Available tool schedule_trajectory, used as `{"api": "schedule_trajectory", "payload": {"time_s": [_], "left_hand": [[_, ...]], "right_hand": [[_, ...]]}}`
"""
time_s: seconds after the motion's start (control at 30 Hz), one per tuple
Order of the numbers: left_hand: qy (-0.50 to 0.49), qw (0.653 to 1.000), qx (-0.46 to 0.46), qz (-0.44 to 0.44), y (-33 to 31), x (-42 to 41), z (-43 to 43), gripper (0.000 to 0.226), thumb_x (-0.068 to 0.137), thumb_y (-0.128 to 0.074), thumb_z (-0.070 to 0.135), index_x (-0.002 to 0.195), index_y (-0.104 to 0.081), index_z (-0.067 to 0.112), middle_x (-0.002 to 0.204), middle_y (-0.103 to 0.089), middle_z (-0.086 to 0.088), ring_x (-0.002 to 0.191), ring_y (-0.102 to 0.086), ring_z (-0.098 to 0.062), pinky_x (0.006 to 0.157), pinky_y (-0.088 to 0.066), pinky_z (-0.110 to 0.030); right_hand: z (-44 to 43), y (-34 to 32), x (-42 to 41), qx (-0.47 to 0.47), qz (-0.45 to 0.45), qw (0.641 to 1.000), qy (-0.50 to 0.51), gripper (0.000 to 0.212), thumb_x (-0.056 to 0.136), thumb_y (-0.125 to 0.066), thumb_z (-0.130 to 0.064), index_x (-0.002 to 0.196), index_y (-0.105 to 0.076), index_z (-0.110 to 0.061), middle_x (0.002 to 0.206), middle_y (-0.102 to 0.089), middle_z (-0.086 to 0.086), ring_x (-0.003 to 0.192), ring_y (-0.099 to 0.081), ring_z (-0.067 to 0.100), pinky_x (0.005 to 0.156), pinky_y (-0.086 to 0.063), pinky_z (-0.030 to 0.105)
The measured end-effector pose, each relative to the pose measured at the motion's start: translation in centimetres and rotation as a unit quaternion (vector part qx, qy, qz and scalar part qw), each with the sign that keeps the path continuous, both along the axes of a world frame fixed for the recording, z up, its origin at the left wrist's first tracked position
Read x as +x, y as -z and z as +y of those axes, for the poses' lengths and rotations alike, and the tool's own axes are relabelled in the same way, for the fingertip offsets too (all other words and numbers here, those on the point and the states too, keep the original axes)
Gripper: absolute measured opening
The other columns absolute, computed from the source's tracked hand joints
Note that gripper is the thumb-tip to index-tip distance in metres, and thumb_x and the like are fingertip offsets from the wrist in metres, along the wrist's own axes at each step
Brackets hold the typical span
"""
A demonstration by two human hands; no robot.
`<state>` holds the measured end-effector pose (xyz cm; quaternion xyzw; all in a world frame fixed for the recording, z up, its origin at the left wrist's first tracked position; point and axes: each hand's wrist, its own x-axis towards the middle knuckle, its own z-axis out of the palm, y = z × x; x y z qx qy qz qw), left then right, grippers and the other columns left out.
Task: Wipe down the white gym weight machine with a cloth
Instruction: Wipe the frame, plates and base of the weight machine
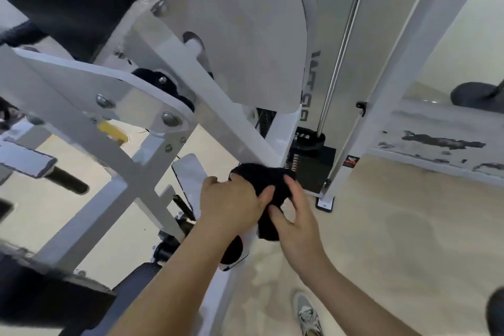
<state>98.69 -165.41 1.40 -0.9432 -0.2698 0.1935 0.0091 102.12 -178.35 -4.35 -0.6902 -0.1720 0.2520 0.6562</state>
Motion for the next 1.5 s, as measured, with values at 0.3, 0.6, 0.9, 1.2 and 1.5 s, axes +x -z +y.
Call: {"api": "schedule_trajectory", "payload": {"time_s": [0.3, 0.6, 0.9, 1.2, 1.5], "left_hand": [[-0.072, 0.997, 0.016, 0.025, 0.2, 1.2, 0.6, 0.063, 0.096, -0.016, 0.061, 0.106, -0.057, 0.014, 0.108, -0.066, -0.010, 0.116, -0.052, -0.030, 0.103, -0.025, -0.045], [0.034, 0.988, 0.149, 0.029, -1.9, -2.5, -4.4, 0.048, 0.094, -0.034, 0.036, 0.124, -0.058, 0.007, 0.148, -0.037, -0.022, 0.143, -0.016, -0.038, 0.110, -0.011, -0.052], [0.031, 0.976, 0.012, -0.213, -2.3, -2.8, -3.3, 0.058, 0.082, -0.058, 0.030, 0.133, -0.047, 0.006, 0.134, -0.051, -0.014, 0.128, -0.044, -0.032, 0.103, -0.042, -0.042], [0.131, 0.971, -0.066, -0.191, -0.7, -6.9, -3.2, 0.063, 0.096, -0.035, 0.025, 0.154, -0.013, 0.014, 0.162, -0.008, -0.003, 0.148, -0.001, -0.014, 0.119, 0.002, -0.022], [0.142, 0.973, -0.002, -0.181, 0.0, -4.4, -4.5, 0.063, 0.091, -0.051, 0.027, 0.148, -0.033, 0.008, 0.154, -0.033, -0.013, 0.144, -0.028, -0.025, 0.120, -0.019, -0.034]], "right_hand": [[5.4, -0.1, 4.4, 0.077, 0.385, 0.919, 0.048, 0.043, 0.095, -0.054, -0.047, 0.124, -0.060, -0.017, 0.112, -0.070, 0.011, 0.101, -0.069, 0.028, 0.091, -0.054, 0.046], [2.3, 0.3, -0.2, 0.003, 0.293, 0.956, -0.024, 0.027, 0.099, -0.050, -0.029, 0.099, -0.068, -0.009, 0.098, -0.072, 0.016, 0.092, -0.069, 0.028, 0.084, -0.053, 0.042], [8.2, -0.4, 5.3, 0.004, 0.124, 0.984, 0.131, 0.043, 0.104, -0.037, -0.025, 0.145, -0.033, -0.014, 0.140, -0.049, 0.006, 0.128, -0.047, 0.019, 0.112, -0.033, 0.034], [5.4, 0.2, 0.5, 0.011, -0.040, 0.998, 0.038, 0.057, 0.103, -0.034, -0.013, 0.155, -0.012, -0.022, 0.162, -0.010, -0.006, 0.148, -0.011, 0.006, 0.122, -0.014, 0.032], [4.1, 1.8, 7.7, -0.081, -0.226, 0.968, -0.075, 0.045, 0.103, -0.040, -0.015, 0.148, -0.037, -0.017, 0.157, -0.026, -0.009, 0.147, -0.006, 0.009, 0.118, -0.008, 0.023]]}}
